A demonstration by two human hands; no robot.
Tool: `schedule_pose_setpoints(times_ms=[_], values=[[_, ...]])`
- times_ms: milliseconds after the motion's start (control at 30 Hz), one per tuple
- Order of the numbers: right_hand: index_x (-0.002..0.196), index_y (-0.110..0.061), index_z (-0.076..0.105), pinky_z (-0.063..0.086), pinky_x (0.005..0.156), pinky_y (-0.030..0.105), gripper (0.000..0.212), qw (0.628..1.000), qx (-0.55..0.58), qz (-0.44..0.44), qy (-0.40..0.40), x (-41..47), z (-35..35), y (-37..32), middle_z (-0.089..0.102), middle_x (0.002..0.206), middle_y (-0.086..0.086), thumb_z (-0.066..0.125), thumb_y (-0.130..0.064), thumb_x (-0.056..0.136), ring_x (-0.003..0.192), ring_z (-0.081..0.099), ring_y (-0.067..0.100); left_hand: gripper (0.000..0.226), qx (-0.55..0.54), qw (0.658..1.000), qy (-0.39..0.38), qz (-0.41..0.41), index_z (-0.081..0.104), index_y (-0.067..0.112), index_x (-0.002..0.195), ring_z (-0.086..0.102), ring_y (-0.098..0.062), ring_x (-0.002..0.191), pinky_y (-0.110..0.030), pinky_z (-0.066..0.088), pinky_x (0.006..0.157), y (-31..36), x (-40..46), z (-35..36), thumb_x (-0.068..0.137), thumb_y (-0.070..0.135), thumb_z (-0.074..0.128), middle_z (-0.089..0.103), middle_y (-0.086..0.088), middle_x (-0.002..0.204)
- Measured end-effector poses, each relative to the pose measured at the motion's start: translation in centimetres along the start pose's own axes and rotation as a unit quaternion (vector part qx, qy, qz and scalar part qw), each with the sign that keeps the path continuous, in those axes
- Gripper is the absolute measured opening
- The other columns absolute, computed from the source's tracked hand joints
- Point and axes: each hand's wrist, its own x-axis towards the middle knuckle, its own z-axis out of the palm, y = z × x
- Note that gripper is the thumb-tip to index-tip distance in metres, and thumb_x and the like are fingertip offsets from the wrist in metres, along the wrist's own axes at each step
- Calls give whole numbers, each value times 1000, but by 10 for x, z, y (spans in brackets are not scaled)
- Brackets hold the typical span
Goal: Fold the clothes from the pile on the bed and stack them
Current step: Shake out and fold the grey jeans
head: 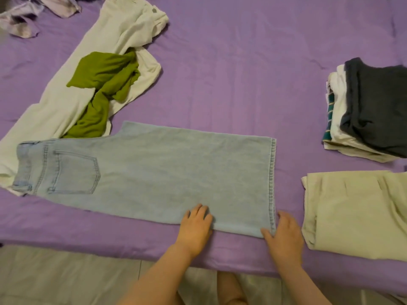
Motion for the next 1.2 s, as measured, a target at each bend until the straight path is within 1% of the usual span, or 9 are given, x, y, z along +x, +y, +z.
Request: schedule_pose_setpoints(times_ms=[67,133,200,467,700,867,967,1067,1200], values=[[134,-8,50,41,95,44,63,995,-45,-83,28,-4,4,-13,53,132,13,75,-25,79,121,48,34,42,-24,999,6,-25,40,19,137,8,-20,147,-39,14,116,-11,-5,3,97,33,41,14,-1,158],[139,-16,46,35,102,38,55,984,-76,-161,-17,-6,12,-31,52,134,6,64,-29,89,125,44,26,40,-35,997,21,-66,39,24,138,7,-22,147,-41,13,117,-24,-12,5,98,30,39,10,0,160],[140,-20,42,28,106,27,49,975,-74,-194,-84,-6,26,-50,46,138,1,54,-32,95,128,39,20,40,-61,992,31,-102,40,27,138,7,-23,147,-42,14,117,-39,-19,5,98,26,38,9,0,160],[143,-27,39,25,111,28,49,973,-95,-173,-119,-31,77,-131,22,154,9,50,-35,96,141,23,25,37,-85,986,61,-127,47,28,134,14,-23,144,-42,12,117,-107,-43,0,99,38,38,20,0,157],[141,-23,44,28,109,26,46,954,-96,-255,-125,-61,126,-229,38,146,3,50,-30,95,133,35,23,35,-102,980,72,-157,51,27,131,15,-26,144,-45,20,114,-219,-79,-17,101,33,34,25,0,154],[137,-23,49,28,106,25,42,937,-83,-314,-125,-81,164,-302,45,140,-1,51,-28,95,127,41,22,38,-18,990,41,-137,45,23,135,29,-26,135,-40,28,108,-323,-104,-27,98,25,37,35,-4,146],[134,-22,52,29,106,27,40,933,-65,-337,-110,-84,184,-344,49,137,-1,53,-28,95,125,41,23,37,13,987,70,-144,47,22,133,33,-24,131,-36,31,104,-372,-109,-32,98,26,37,43,-3,136],[135,-25,50,29,104,27,41,926,-86,-351,-105,-84,200,-379,50,136,-5,52,-32,95,124,39,22,35,-20,977,122,-176,53,22,129,39,-23,124,-33,36,95,-409,-112,-39,98,30,39,47,-2,130],[136,-26,50,29,101,27,44,924,-98,-357,-92,-82,216,-414,52,133,-4,54,-31,92,121,39,24,33,-68,936,240,-246,59,20,125,38,-26,125,-35,33,98,-455,-116,-48,94,28,50,47,-6,133]])
